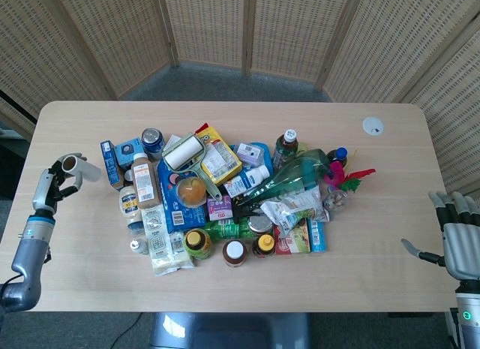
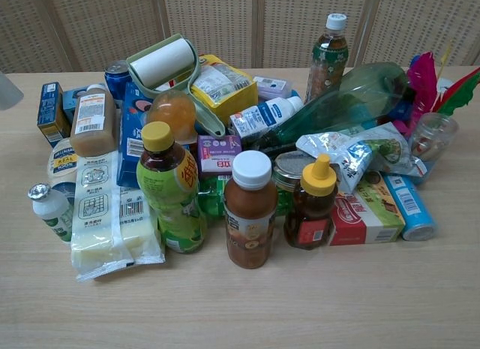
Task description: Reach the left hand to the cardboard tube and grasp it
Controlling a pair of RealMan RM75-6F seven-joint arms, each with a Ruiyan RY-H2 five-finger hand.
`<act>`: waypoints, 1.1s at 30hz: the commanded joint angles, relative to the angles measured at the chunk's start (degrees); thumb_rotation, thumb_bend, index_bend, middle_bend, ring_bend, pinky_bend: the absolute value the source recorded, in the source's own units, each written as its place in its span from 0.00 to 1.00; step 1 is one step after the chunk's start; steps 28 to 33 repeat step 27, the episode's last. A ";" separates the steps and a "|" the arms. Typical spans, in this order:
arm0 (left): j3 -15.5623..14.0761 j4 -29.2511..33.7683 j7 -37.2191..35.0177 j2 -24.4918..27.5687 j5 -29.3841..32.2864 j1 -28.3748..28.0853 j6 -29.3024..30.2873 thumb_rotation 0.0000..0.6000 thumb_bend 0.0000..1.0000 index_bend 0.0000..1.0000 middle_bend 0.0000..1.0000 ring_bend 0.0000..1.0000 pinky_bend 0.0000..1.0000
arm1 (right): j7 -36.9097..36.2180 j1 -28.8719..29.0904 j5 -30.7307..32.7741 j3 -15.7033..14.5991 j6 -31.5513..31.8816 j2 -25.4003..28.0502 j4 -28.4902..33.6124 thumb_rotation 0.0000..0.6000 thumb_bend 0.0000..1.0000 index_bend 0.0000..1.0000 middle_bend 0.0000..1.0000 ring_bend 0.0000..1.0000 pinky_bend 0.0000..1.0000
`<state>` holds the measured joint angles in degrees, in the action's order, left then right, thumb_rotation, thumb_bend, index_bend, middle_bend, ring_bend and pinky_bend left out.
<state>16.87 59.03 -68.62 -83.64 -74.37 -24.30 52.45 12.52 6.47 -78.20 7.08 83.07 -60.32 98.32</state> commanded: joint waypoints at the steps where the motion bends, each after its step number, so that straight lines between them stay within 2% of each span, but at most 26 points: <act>1: 1.19 12.81 3.33 9.50 -1.27 1.92 3.77 1.00 0.59 0.35 0.45 0.57 0.34 | -0.71 0.16 -0.59 -0.19 -0.15 -0.50 -0.53 0.58 0.18 0.06 0.13 0.00 0.00; 9: 4.42 26.22 7.50 18.30 -2.15 0.37 5.93 1.00 0.58 0.34 0.45 0.57 0.33 | -3.50 -0.53 -2.70 -0.98 1.07 -1.11 -1.49 0.58 0.17 0.06 0.13 0.00 0.00; 17: 8.50 34.15 11.19 22.92 0.13 -3.00 5.60 1.00 0.58 0.34 0.45 0.57 0.33 | -6.21 -1.53 -4.29 -1.82 2.32 -1.96 -2.84 0.58 0.18 0.06 0.13 0.00 0.00; 23: 10.04 36.75 13.40 23.81 1.85 -5.19 5.29 1.00 0.58 0.34 0.45 0.57 0.32 | -6.75 -2.17 -4.10 -2.13 2.56 -1.98 -3.24 0.58 0.18 0.04 0.13 0.00 0.00; 33: 10.01 36.80 13.86 23.15 3.37 -6.22 4.46 1.00 0.57 0.34 0.45 0.56 0.31 | -6.72 -2.38 -3.90 -2.03 2.70 -1.84 -3.37 0.58 0.18 0.04 0.13 0.00 0.00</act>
